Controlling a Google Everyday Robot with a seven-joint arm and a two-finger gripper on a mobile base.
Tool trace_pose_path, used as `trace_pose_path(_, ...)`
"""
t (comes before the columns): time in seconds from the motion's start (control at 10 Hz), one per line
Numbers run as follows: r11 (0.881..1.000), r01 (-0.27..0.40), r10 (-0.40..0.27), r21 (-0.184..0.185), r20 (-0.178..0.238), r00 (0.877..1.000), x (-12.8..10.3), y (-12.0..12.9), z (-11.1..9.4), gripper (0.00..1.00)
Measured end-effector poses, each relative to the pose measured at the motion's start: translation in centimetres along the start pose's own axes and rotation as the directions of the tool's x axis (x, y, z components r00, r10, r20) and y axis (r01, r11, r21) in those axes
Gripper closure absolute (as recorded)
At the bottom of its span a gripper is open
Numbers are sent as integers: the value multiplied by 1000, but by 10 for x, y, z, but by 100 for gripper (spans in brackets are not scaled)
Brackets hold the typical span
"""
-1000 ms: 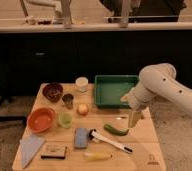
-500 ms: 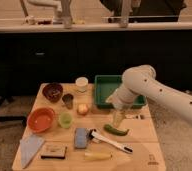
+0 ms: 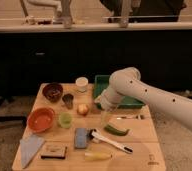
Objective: Place apple in red bowl
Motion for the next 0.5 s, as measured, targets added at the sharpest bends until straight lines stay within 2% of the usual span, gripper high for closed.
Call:
trace_pose_path(0.1, 1000, -11, 11, -2, 32, 999, -3, -3, 10, 20)
trace_pose_path(0.4, 1000, -17, 18, -23, 81, 997, -21, -13, 44, 20)
trace_pose_path(0.5, 999, -15, 17, -28, 85, 996, -23, -14, 47, 20)
